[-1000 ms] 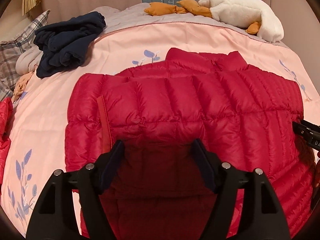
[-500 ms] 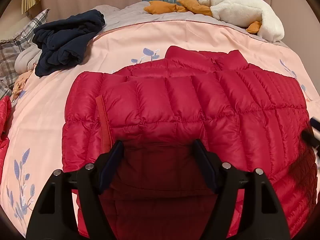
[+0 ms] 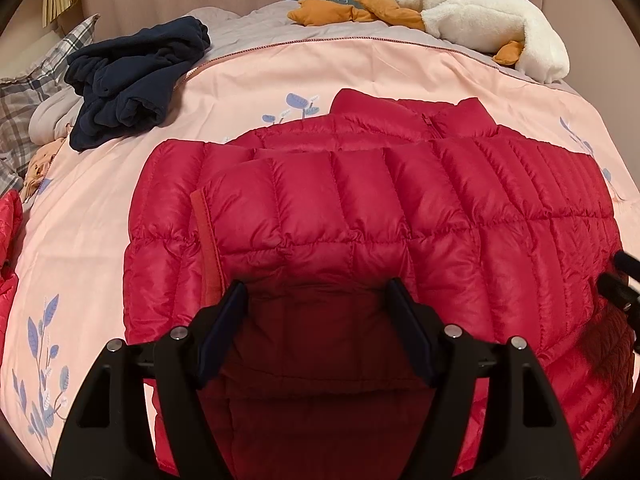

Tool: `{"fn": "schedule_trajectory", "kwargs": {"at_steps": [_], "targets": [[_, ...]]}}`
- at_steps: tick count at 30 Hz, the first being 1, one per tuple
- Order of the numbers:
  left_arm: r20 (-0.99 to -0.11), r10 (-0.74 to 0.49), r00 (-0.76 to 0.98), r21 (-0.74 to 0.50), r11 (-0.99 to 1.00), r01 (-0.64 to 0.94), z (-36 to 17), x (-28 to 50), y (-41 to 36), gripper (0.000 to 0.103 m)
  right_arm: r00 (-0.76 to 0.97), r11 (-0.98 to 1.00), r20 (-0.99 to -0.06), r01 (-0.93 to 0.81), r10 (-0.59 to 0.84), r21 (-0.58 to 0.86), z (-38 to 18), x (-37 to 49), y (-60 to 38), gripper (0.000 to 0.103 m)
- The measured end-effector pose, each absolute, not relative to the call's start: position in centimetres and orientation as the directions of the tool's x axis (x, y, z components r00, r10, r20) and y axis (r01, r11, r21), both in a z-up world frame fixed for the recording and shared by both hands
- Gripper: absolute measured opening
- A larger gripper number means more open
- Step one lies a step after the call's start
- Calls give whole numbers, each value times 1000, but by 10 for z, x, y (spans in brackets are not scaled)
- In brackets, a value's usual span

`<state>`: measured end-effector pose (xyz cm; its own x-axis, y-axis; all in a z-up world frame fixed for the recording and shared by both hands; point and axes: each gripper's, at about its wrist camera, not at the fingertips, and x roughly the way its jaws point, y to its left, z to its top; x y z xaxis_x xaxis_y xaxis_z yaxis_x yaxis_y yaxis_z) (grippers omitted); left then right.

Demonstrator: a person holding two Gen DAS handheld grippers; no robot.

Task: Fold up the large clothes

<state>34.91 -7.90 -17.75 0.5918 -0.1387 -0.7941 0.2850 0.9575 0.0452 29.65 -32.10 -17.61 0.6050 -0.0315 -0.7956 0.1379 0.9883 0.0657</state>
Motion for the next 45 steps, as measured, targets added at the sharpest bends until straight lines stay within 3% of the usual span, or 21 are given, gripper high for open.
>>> {"fn": "schedule_trajectory", "kwargs": {"at_steps": [6,10,14,30,39,45], "targets": [[-796,-145,588,42,955,293,-178,339,-76,73,589,987,-807,149,-35,66,-182,296,-321,77],[-790,-162,592,27,955,297,-174,324,-69,73,648,990,-762,113,-4,90,-165,282,-313,77],[-793,-150,591,48,951,306,-180,321,-70,73,585,990,-811,131,-30,58,-186,291,-314,78],[-800,-174,575,18,950,312,-171,282,-51,75,569,981,-822,164,-9,102,-176,269,-313,80],[-819,-222,529,-18,931,364,-167,213,-39,75,567,993,-818,3,98,122,-163,199,-261,80],[-841,-192,506,28,918,395,-189,160,-31,75,534,998,-844,-62,45,14,-179,147,-235,80]]}}
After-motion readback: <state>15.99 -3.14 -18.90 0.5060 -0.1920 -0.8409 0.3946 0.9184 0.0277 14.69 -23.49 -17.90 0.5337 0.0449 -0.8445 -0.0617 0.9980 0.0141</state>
